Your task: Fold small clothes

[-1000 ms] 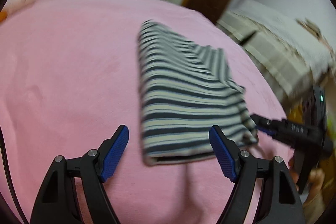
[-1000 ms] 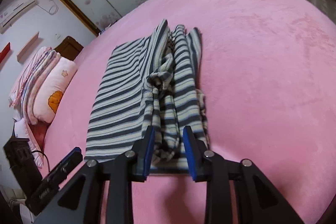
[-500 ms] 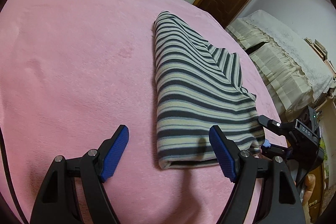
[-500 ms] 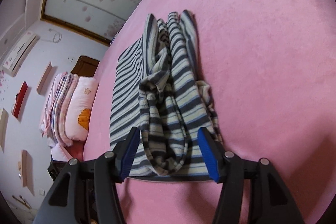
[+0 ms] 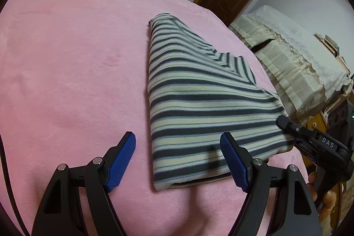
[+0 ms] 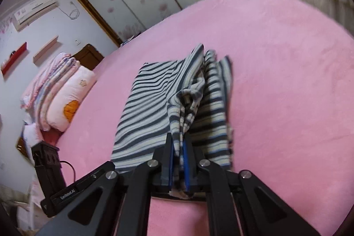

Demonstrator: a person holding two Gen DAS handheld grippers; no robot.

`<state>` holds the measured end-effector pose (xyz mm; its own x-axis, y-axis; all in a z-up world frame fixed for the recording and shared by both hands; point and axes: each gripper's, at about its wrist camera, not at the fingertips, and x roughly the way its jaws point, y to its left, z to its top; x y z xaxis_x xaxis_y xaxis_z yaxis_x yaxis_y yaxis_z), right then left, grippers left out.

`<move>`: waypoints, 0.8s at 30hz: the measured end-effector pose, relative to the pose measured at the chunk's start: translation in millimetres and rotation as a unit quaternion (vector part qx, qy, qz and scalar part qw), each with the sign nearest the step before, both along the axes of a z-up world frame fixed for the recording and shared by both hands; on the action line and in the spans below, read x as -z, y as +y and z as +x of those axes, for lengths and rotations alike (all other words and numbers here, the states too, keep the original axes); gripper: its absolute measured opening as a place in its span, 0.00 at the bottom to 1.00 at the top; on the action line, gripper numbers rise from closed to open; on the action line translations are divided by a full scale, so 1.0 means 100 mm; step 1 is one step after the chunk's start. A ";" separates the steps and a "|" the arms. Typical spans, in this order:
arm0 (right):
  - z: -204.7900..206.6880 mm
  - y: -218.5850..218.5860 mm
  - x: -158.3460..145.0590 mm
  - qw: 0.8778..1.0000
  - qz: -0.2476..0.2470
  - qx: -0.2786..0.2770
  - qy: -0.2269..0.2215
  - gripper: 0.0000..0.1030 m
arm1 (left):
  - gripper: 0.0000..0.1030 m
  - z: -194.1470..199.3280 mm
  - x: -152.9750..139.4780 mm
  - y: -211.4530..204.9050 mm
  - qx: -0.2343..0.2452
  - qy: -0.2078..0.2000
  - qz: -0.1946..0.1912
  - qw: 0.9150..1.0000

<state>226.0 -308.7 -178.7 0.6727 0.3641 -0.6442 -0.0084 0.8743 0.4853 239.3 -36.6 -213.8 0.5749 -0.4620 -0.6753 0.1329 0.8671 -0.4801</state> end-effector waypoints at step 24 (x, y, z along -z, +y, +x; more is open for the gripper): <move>1.58 -0.26 0.23 0.997 -0.010 0.013 0.072 0.30 | 0.75 -0.01 0.19 0.06 0.021 0.007 -0.025 0.999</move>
<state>384.5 -334.7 -202.1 0.5816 0.3332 -0.7421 0.0831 0.8831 0.4617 237.9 -30.9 -232.5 0.5448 -0.5192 -0.6585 0.1621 0.8357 -0.5248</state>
